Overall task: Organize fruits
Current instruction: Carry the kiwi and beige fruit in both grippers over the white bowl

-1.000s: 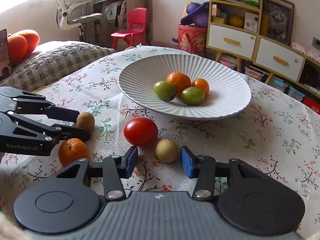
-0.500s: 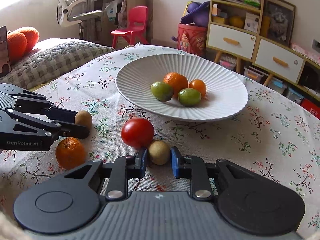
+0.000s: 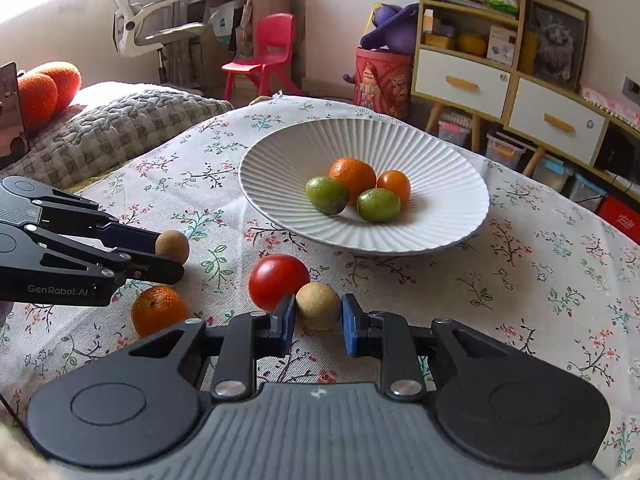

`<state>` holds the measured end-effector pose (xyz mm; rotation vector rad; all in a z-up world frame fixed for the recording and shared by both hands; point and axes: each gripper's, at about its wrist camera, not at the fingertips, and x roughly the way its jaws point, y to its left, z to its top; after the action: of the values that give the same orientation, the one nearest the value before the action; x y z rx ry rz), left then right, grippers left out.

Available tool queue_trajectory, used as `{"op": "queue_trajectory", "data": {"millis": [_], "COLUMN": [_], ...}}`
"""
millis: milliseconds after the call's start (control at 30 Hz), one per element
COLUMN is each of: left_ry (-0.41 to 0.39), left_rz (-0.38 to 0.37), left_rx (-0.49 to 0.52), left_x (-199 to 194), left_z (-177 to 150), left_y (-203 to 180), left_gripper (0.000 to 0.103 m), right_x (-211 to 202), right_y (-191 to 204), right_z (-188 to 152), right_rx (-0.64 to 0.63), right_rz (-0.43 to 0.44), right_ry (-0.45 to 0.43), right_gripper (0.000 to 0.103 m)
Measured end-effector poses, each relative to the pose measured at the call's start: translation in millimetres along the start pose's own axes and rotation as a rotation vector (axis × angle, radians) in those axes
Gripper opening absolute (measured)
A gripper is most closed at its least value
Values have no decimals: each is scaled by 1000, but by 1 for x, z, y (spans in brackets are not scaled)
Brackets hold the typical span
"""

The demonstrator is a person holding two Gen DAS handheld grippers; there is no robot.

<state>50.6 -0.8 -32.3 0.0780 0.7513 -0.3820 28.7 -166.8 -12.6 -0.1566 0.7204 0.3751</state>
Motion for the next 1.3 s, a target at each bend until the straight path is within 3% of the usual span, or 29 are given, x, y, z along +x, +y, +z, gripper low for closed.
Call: {"op": "queue_trajectory", "data": {"millis": [567, 1300], "left_ry": [-53, -30], "left_rz": [-13, 25], "left_rx": [-18, -10], "left_x": [-9, 42], "left_z": [35, 80], "left_y": [-7, -7], "left_gripper": [11, 11], "right_x": [-11, 36], "right_y": [-9, -40], "right_z": [26, 52], "right_rx": [28, 61], "right_rz": [-22, -173], "right_ry": [-66, -34], "right_gripper": [22, 22]}}
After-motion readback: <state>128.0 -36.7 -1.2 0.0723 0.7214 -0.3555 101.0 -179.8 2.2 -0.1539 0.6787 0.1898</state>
